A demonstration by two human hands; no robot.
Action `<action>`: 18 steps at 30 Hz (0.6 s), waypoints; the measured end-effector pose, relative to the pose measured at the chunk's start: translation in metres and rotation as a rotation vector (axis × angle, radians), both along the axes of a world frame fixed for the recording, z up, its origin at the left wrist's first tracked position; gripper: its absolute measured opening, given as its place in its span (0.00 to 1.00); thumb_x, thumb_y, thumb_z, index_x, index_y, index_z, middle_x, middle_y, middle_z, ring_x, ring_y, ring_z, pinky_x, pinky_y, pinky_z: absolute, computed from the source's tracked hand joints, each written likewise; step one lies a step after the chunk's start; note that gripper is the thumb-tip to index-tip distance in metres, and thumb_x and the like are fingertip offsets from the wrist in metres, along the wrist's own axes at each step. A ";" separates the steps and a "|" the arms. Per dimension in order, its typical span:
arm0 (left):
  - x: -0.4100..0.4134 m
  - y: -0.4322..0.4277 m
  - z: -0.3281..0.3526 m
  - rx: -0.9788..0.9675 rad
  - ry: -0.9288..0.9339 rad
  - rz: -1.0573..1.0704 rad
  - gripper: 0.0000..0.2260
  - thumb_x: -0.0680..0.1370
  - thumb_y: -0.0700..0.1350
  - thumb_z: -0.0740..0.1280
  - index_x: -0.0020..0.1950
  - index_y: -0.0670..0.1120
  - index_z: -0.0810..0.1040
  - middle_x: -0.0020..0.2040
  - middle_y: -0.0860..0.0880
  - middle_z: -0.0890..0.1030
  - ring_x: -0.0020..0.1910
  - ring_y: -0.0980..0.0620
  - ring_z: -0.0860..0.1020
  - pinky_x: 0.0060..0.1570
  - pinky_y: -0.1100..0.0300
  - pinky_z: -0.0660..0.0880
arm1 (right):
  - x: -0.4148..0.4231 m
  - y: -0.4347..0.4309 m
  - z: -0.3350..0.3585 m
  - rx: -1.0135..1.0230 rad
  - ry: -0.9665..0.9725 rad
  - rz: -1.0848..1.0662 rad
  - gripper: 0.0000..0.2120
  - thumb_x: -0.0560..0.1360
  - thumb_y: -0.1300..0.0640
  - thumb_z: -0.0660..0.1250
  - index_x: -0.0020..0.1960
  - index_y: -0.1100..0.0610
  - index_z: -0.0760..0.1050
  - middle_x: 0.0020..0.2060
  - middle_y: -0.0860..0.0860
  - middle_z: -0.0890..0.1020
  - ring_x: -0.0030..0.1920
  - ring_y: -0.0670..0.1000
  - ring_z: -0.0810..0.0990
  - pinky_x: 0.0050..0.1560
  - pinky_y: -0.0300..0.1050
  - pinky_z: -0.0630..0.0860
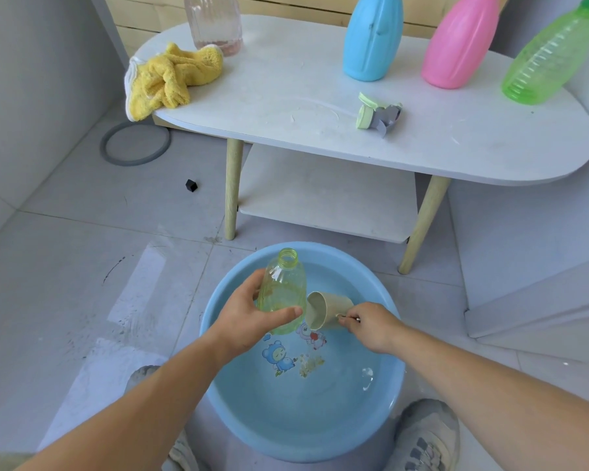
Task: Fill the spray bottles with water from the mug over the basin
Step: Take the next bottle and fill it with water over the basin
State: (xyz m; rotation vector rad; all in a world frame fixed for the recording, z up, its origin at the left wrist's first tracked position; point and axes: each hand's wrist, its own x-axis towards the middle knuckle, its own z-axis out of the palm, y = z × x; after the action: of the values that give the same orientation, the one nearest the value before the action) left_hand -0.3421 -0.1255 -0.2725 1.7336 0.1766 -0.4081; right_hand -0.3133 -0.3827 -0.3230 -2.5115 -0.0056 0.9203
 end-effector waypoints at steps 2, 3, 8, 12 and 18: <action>0.000 0.000 0.000 0.007 0.002 -0.001 0.23 0.70 0.45 0.81 0.62 0.56 0.78 0.54 0.57 0.84 0.52 0.60 0.82 0.54 0.59 0.80 | 0.001 0.000 -0.001 0.000 0.007 -0.011 0.22 0.81 0.48 0.60 0.31 0.54 0.62 0.28 0.49 0.66 0.29 0.50 0.64 0.32 0.45 0.62; -0.002 0.001 0.002 0.008 -0.001 0.002 0.23 0.70 0.45 0.81 0.62 0.56 0.78 0.54 0.57 0.84 0.52 0.60 0.82 0.54 0.59 0.79 | 0.000 0.001 0.002 -0.004 0.007 -0.010 0.22 0.81 0.48 0.60 0.31 0.53 0.63 0.28 0.49 0.66 0.29 0.50 0.64 0.32 0.45 0.61; -0.002 0.004 0.004 0.007 -0.006 0.006 0.27 0.67 0.51 0.82 0.63 0.57 0.78 0.55 0.56 0.84 0.53 0.59 0.83 0.58 0.53 0.80 | 0.001 0.003 0.011 0.060 0.023 -0.108 0.21 0.80 0.47 0.62 0.32 0.54 0.65 0.29 0.50 0.68 0.29 0.50 0.64 0.31 0.43 0.62; -0.002 0.005 0.007 -0.002 -0.018 0.003 0.26 0.66 0.52 0.81 0.62 0.57 0.79 0.54 0.56 0.85 0.55 0.57 0.83 0.60 0.50 0.79 | 0.001 0.001 0.022 0.239 0.038 -0.287 0.19 0.78 0.46 0.65 0.32 0.53 0.73 0.31 0.51 0.75 0.32 0.50 0.73 0.39 0.44 0.69; -0.006 0.005 0.017 0.002 -0.059 0.041 0.25 0.70 0.45 0.81 0.64 0.55 0.77 0.55 0.56 0.84 0.53 0.61 0.82 0.59 0.57 0.78 | -0.003 -0.006 0.058 0.541 0.024 -0.493 0.14 0.79 0.53 0.66 0.38 0.58 0.74 0.38 0.55 0.72 0.41 0.51 0.78 0.66 0.54 0.74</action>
State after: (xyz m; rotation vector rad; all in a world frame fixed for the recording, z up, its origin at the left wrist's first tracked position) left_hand -0.3479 -0.1205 -0.2553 1.7394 0.1697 -0.3262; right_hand -0.3163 -0.3884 -0.2651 -1.8756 0.3150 0.6347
